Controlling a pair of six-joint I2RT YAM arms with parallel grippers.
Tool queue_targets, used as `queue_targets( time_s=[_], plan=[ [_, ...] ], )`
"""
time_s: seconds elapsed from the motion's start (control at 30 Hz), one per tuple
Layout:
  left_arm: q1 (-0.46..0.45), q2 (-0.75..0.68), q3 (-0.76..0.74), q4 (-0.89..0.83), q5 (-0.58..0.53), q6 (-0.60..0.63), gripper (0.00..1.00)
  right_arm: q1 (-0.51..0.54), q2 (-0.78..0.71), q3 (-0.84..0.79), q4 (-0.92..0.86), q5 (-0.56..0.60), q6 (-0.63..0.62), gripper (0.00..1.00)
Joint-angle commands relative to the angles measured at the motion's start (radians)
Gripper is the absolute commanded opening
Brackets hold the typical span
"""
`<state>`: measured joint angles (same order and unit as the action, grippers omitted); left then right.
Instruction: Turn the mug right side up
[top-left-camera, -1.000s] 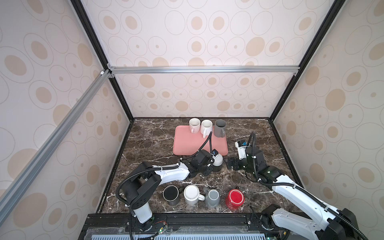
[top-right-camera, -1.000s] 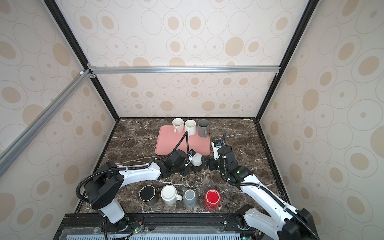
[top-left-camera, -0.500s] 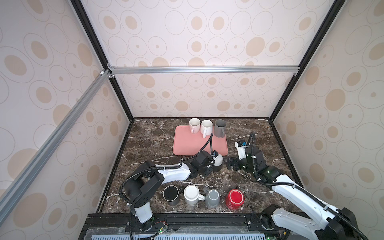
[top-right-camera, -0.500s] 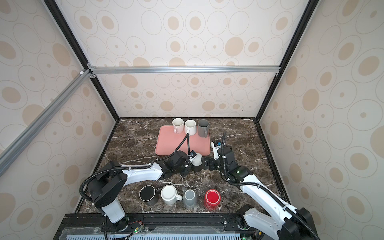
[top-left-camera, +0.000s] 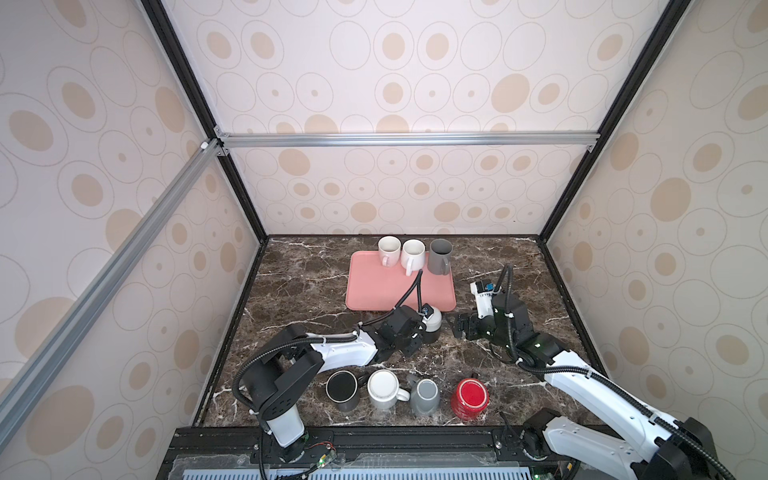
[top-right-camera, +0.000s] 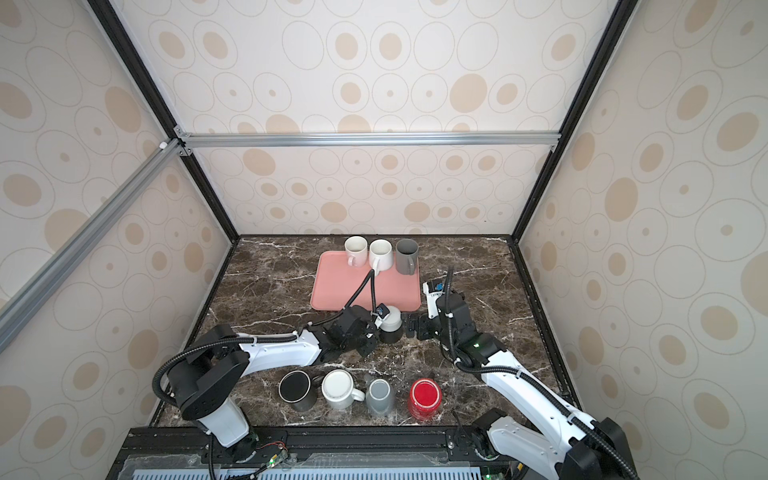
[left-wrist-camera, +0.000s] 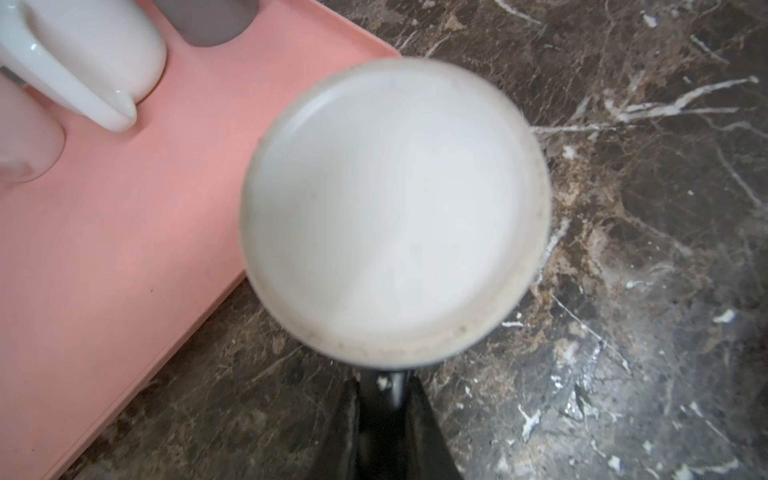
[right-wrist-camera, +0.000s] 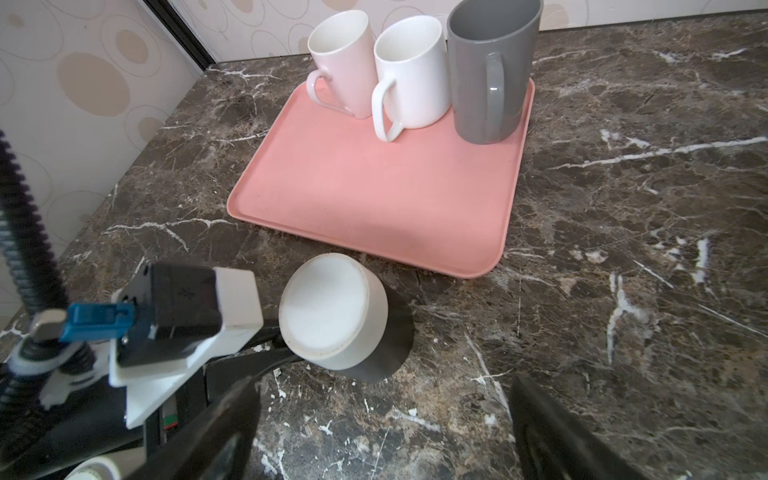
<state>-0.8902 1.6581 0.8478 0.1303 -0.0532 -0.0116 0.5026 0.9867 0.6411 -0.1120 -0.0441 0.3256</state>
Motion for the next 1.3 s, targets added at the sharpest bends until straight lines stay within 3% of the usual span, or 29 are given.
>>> queue_targets(
  time_s=[0.0, 0.17, 0.37, 0.6, 0.97, 1.17, 1.27],
  plan=[
    [-0.003, -0.110, -0.016, 0.126, -0.021, -0.022, 0.00, -0.007, -0.048, -0.031, 0.079, -0.026, 0.016, 0.95],
    [0.038, -0.225, -0.064, 0.216, 0.015, -0.088, 0.00, -0.007, -0.090, -0.049, 0.156, -0.106, 0.018, 0.96],
    [0.155, -0.371, -0.162, 0.407, 0.159, -0.250, 0.00, -0.006, -0.078, -0.050, 0.286, -0.315, 0.056, 0.94],
    [0.240, -0.523, -0.271, 0.641, 0.262, -0.394, 0.00, 0.002, -0.005, -0.112, 0.672, -0.518, 0.234, 0.91],
    [0.272, -0.652, -0.393, 1.053, 0.286, -0.581, 0.00, 0.146, 0.280, -0.018, 1.077, -0.584, 0.393, 0.87],
    [0.272, -0.654, -0.416, 1.175, 0.297, -0.661, 0.00, 0.164, 0.454, 0.043, 1.436, -0.606, 0.595, 0.81],
    [0.271, -0.652, -0.424, 1.209, 0.298, -0.686, 0.00, 0.182, 0.513, 0.097, 1.493, -0.622, 0.638, 0.78]
  ],
)
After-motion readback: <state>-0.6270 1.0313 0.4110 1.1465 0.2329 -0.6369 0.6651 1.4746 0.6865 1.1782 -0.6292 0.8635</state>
